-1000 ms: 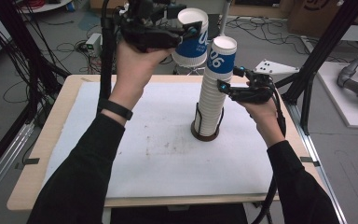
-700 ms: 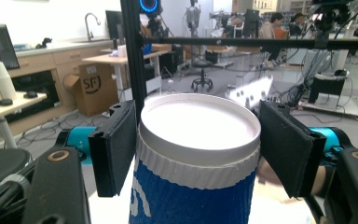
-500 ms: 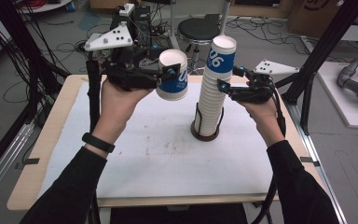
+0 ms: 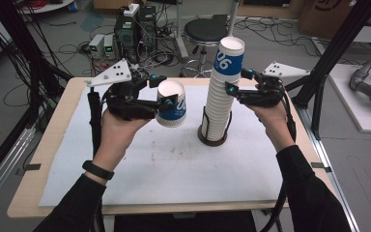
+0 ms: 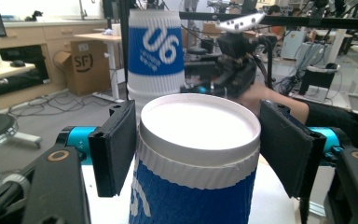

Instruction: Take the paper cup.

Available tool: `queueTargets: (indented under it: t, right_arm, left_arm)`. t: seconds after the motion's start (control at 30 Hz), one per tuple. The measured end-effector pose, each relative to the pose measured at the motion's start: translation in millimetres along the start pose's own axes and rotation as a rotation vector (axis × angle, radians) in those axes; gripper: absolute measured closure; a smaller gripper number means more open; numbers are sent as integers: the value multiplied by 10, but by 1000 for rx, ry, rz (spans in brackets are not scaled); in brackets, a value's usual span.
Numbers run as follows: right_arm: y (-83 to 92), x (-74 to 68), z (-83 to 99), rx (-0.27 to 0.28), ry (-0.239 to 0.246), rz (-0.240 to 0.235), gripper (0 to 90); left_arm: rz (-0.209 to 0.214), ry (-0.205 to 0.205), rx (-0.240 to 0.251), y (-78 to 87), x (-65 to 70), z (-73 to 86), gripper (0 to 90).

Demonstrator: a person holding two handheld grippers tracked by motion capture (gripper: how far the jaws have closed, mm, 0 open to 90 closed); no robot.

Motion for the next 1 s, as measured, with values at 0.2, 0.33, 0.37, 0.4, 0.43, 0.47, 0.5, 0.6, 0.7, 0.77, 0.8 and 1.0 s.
queueTargets:
  t: [0.2,0.33,0.37,0.4,0.43,0.47,0.5,0.6,0.7,0.77,0.8,1.0]
  right_arm:
    - [-2,0,0,1,1,0,236]
    - [-1,3,-2,0,2,1,236]
    - [-2,1,-1,0,1,1,236]
    - [-4,1,0,2,1,1,236]
    - [-2,1,-1,1,1,1,236]
    - [-2,1,-1,0,1,2,236]
    - [-2,1,-1,0,2,1,236]
    - [1,1,-1,-2,1,1,236]
    - [1,1,-1,-1,2,1,236]
    - [0,2,-2,0,2,1,236]
    - [-1,2,-1,0,2,2,236]
    - [-2,0,0,1,0,2,236]
  left_arm:
    - [9,17,-6,64,37,130,303]
    - [15,20,-13,96,74,205,303]
    - [16,21,-15,105,84,226,303]
    - [18,24,-16,112,94,248,303]
    - [18,24,-16,112,94,248,303]
    - [23,27,-21,130,116,301,303]
    - [24,33,-22,139,128,330,303]
    - [29,45,-25,167,153,426,303]
    - [34,55,-22,191,178,512,303]
    - [36,52,-27,203,190,556,303]
    - [35,49,-29,208,196,575,303]
    - [34,62,-31,235,200,678,303]
Point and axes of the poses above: each handheld gripper's, and its own axes: y roughly backward along the jaws, z roughly out of its underside, x roughly to its right, the point moved 3 cm from there along -y, roughly forward along the jaws, and after that the axes turned 15 degrees about x, right-handed, at the moved point
